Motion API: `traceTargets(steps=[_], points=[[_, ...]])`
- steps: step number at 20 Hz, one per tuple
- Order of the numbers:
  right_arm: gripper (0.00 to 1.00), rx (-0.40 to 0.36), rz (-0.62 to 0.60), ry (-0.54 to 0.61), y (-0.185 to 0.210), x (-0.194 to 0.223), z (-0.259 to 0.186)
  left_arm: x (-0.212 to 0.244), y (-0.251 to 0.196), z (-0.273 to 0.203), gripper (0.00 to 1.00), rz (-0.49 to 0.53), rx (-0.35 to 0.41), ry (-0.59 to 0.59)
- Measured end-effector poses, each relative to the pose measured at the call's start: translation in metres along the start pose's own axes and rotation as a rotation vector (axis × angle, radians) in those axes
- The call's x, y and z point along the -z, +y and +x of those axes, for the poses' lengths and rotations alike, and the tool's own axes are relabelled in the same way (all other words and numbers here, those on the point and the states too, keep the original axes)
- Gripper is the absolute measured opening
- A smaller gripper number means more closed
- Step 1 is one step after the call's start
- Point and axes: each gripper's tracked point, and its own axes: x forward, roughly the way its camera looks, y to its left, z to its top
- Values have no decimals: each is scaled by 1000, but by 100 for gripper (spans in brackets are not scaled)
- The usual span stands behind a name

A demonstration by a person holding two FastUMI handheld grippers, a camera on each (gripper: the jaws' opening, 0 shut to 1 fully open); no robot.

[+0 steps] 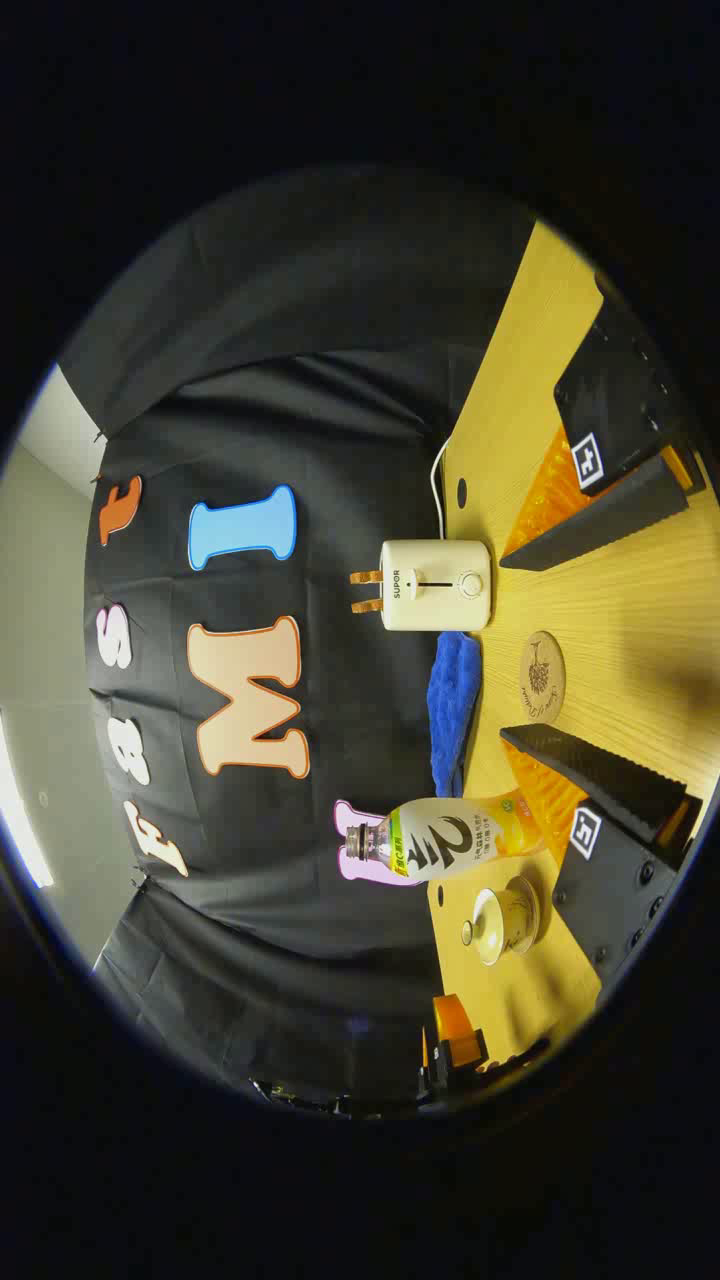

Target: Open the teacup lid with one hand, grasp the water bottle and pour water into the teacup with the other hand; after pouring, place the water bottle on the coaster and then close the teacup lid.

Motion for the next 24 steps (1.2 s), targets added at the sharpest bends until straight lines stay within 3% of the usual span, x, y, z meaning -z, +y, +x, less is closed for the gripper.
traceTargets(steps=[14, 17, 18, 20, 24], points=[[98, 1, 1, 1, 0, 0, 0, 0, -1, 0, 92, 0, 1, 0], [98, 1, 1, 1, 0, 1, 0, 0, -2, -1, 92, -2, 14, 0], [93, 0, 1, 0, 0, 0, 0, 0, -3, -1, 92, -2, 19, 0], [98, 0, 1, 0, 0, 1, 0, -1, -7, -1, 92, -1, 43, -2], [98, 0, 1, 0, 0, 1, 0, -1, -19, 0, 90, 4, 101, -1]])
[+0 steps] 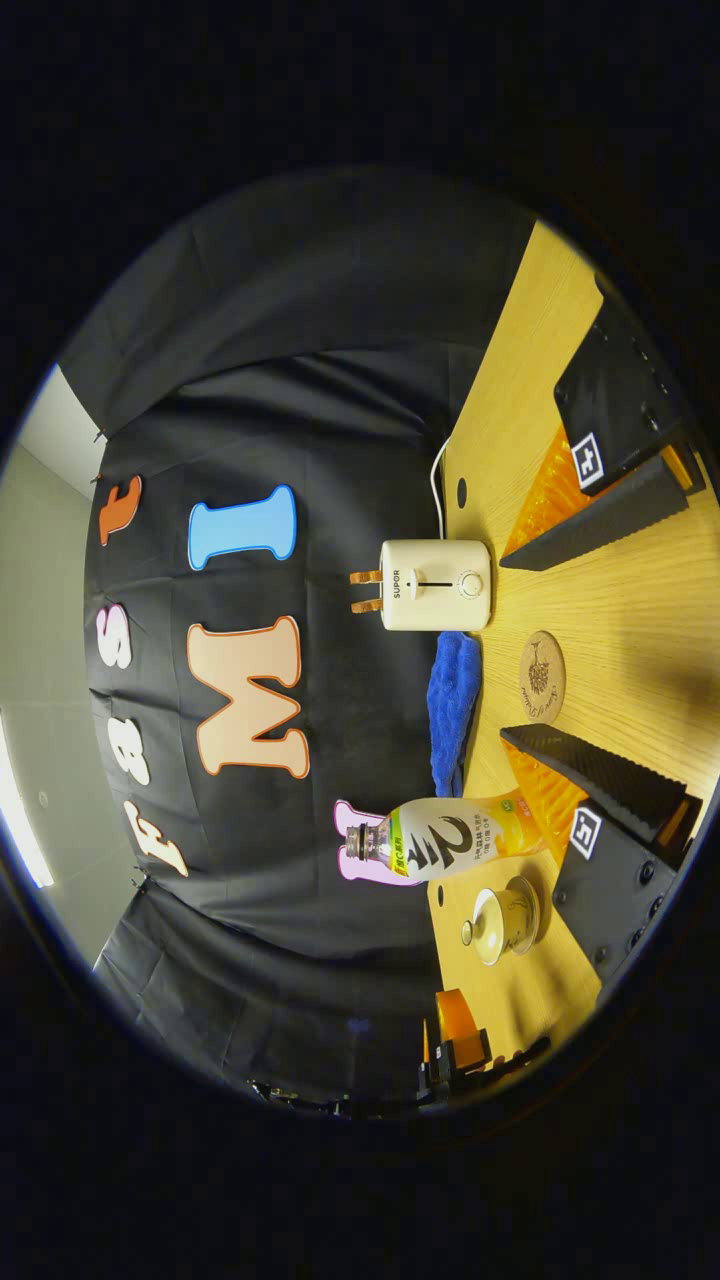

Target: Open the teacup lid with one hand, grasp the water bottle and pour water into the teacup with the other hand; after pouring, place the water bottle on the coaster and then close the teacup lid.

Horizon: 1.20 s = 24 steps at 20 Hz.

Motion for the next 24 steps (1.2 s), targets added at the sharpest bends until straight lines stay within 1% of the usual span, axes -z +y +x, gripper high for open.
traceTargets(steps=[7, 9, 13, 19, 21, 22, 24], points=[[98, 0, 0, 0, 0, 0, 0, 0, -24, 3, 90, -7, 110, -4], [98, 0, 0, 0, 0, 0, 0, 0, -37, 5, 90, -12, 161, -6], [98, 0, 0, 0, 0, 0, 0, 0, -71, 10, 90, -14, 308, -5], [98, 0, 0, 0, 0, 0, 0, 0, -95, 21, 90, -13, 404, -5], [98, 0, 0, 1, 0, 0, -1, 0, -100, 26, 87, -12, 421, -2], [98, 0, 0, 0, 0, 0, 0, 1, -103, 29, 81, -8, 429, 5], [98, 0, 0, 1, 0, 0, -1, 4, -108, 34, 78, -4, 440, 24]])
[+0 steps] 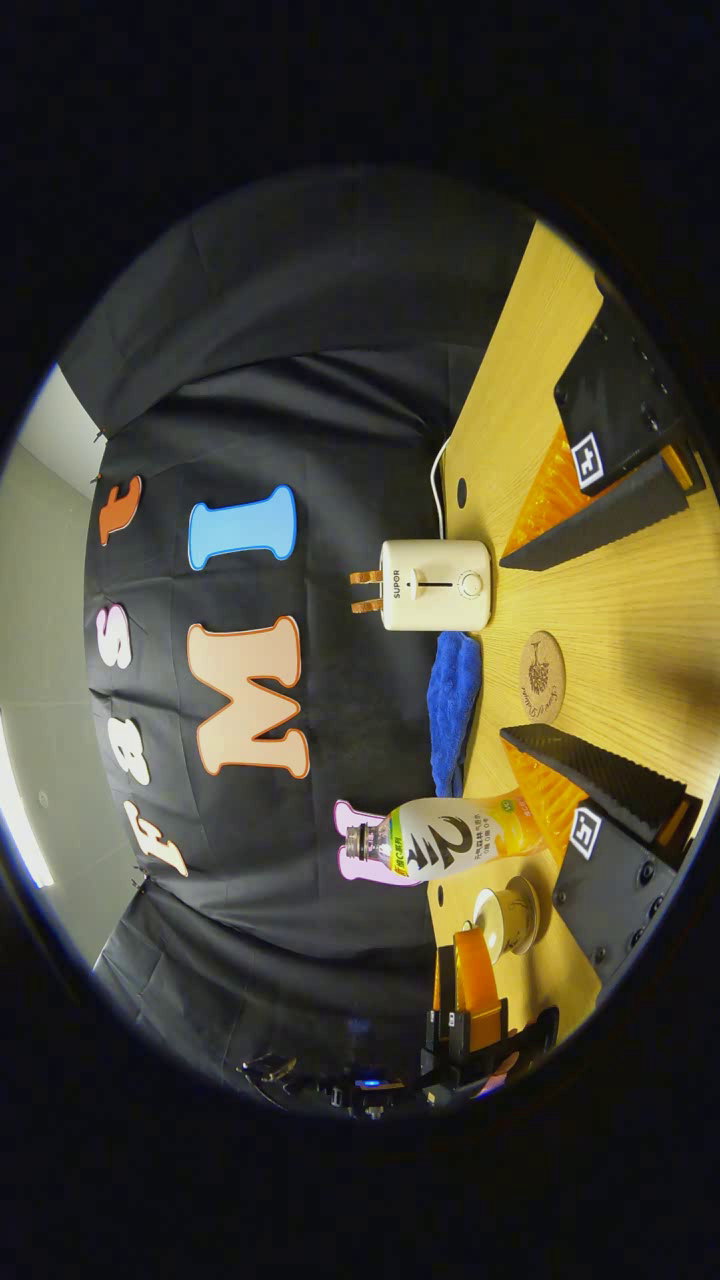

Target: Open the teacup lid with one hand, grasp the water bottle and pour water into the teacup with the other hand; after pouring, place the water bottle on the coaster and then close the teacup lid.

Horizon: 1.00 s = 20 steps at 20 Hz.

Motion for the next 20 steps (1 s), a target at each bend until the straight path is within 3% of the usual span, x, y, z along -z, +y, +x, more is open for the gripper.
traceTargets(steps=[3, 8, 11, 17, 20], points=[[98, 0, 0, 0, 0, 0, 0, 7, -4, 10, 75, 5, 29, 39], [98, 0, 0, 0, 0, 0, 1, 12, 0, 23, 61, -1, 30, 83], [98, 0, 0, 0, 0, 0, 0, 18, 3, 27, 60, 16, 22, 119], [98, 0, 0, 0, 0, 0, 0, 18, 12, 30, 29, 23, -11, 117], [98, 0, 0, 0, 0, 0, 0, 17, 11, 29, 28, 20, -11, 113]])
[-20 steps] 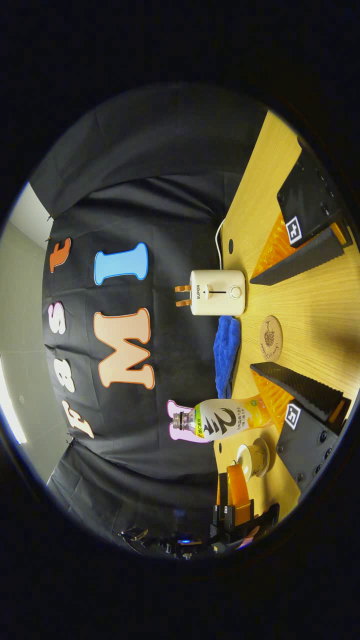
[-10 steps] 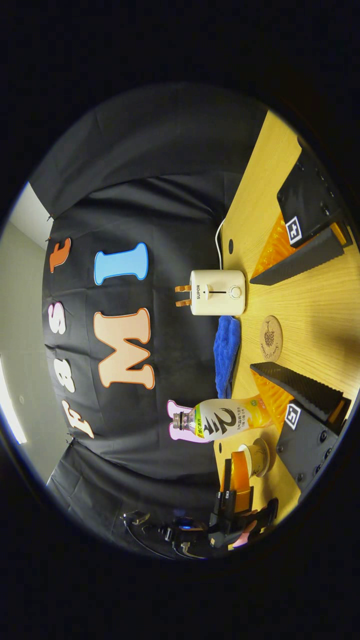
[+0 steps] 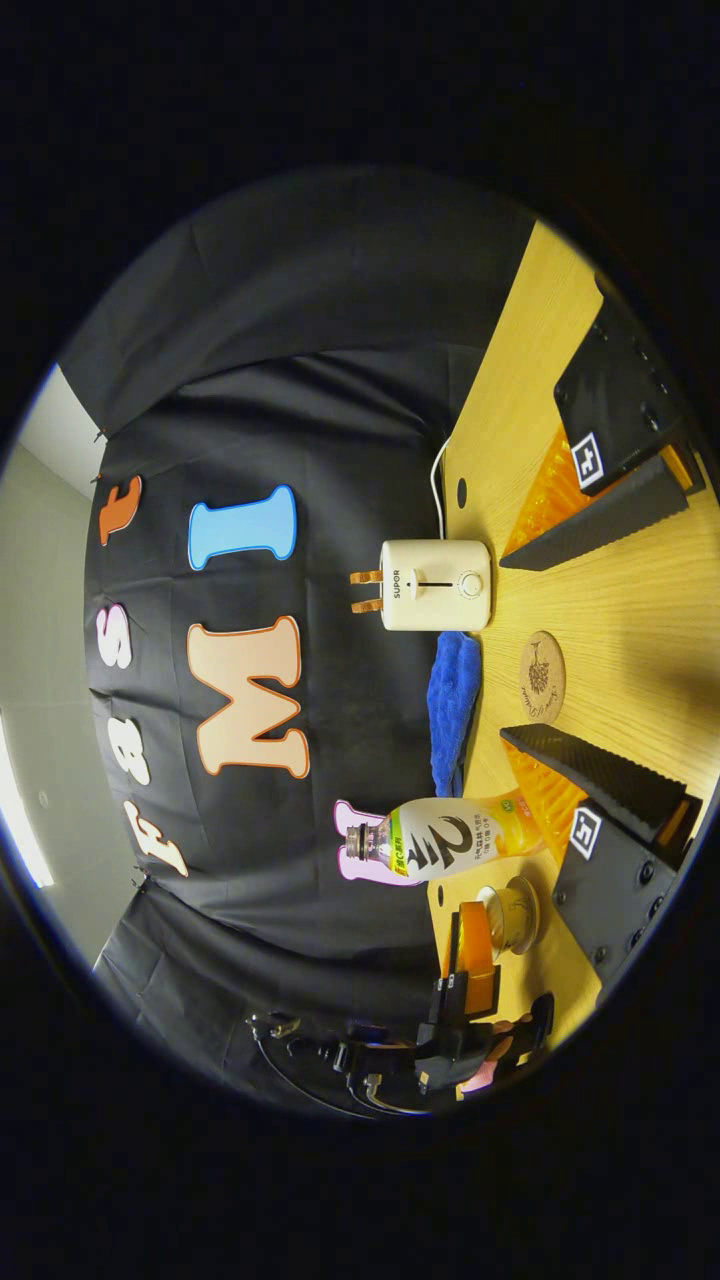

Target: Open the teacup lid with one hand, grasp the water bottle and pour water into the teacup with the other hand; after pouring, place the water bottle on the coaster and then close the teacup lid.

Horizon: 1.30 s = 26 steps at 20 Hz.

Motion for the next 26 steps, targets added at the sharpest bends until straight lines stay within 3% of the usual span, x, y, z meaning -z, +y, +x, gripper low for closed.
traceTargets(steps=[5, 9, 16, 22, 23, 24, 26], points=[[98, 0, 0, 0, 0, 1, 0, -8, 5, -8, 28, -16, -27, -56], [98, 0, 0, 0, 0, 1, 0, -17, 17, -17, 28, -39, -94, -134], [98, 1, 2, 1, 0, 1, 0, -13, 35, -41, 28, -37, -195, -135], [98, 65, -1, -2, -6, 2, 4, -10, 63, -72, 28, -39, -312, -134], [94, 61, -1, -2, -4, 2, 6, -9, 68, -77, 28, -40, -335, -133], [100, 45, 0, -3, 1, 1, 6, -9, 74, -82, 28, -43, -363, -139], [98, -12, 1, 2, 20, 4, 12, -6, 84, -90, 28, -46, -411, -135]])
